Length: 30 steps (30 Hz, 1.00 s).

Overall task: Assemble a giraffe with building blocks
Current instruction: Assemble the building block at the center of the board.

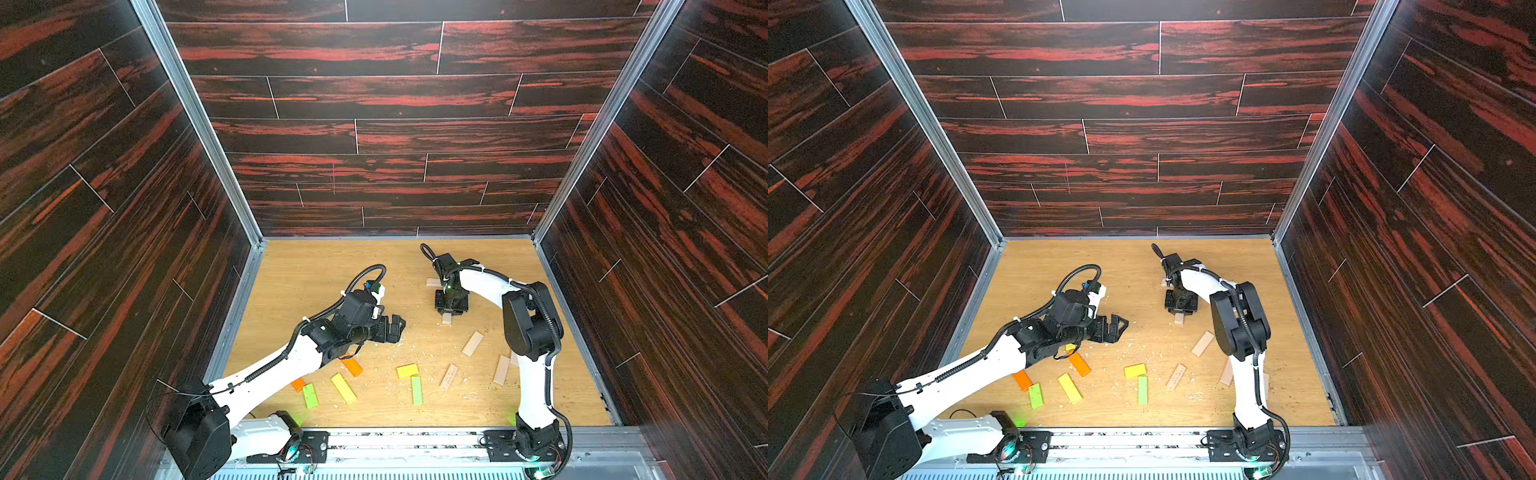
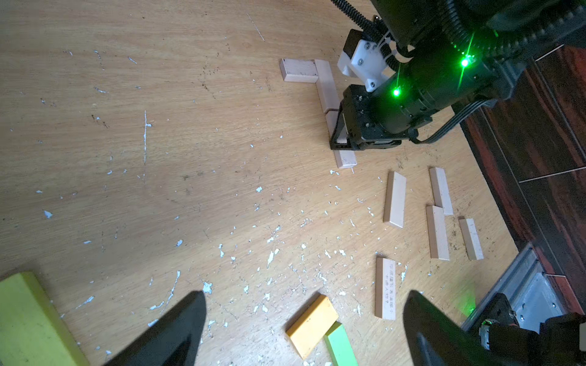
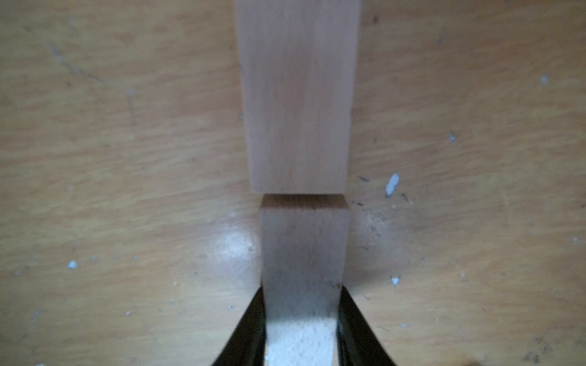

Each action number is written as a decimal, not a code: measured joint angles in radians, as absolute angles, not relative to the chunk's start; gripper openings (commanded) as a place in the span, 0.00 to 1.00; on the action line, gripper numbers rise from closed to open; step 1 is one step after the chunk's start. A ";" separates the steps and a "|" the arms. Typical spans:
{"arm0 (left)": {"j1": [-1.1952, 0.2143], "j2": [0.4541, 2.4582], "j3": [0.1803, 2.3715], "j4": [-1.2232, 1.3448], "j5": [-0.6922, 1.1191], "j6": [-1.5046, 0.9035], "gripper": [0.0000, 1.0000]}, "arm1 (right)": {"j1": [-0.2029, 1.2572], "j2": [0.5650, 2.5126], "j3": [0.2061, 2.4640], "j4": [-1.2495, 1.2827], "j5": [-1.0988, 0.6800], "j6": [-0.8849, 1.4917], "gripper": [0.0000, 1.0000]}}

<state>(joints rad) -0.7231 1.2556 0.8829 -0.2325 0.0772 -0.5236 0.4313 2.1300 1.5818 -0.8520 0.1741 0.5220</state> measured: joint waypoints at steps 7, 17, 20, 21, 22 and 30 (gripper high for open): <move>-0.723 1.256 0.883 -0.233 0.077 -0.524 1.00 | 0.430 2.141 1.599 -0.859 0.176 0.520 0.37; -0.723 1.256 0.883 -0.232 0.076 -0.524 1.00 | 0.425 2.141 1.602 -0.861 0.177 0.518 0.38; -0.723 1.256 0.883 -0.232 0.076 -0.524 1.00 | 0.424 2.141 1.602 -0.861 0.178 0.517 0.38; -0.723 1.256 0.883 -0.232 0.076 -0.524 1.00 | 0.424 2.141 1.602 -0.861 0.178 0.517 0.39; -0.723 1.256 0.883 -0.232 0.076 -0.524 1.00 | 0.424 2.141 1.602 -0.861 0.178 0.516 0.39; -0.723 1.256 0.883 -0.232 0.074 -0.524 1.00 | 0.424 2.141 1.608 -0.865 0.179 0.513 0.43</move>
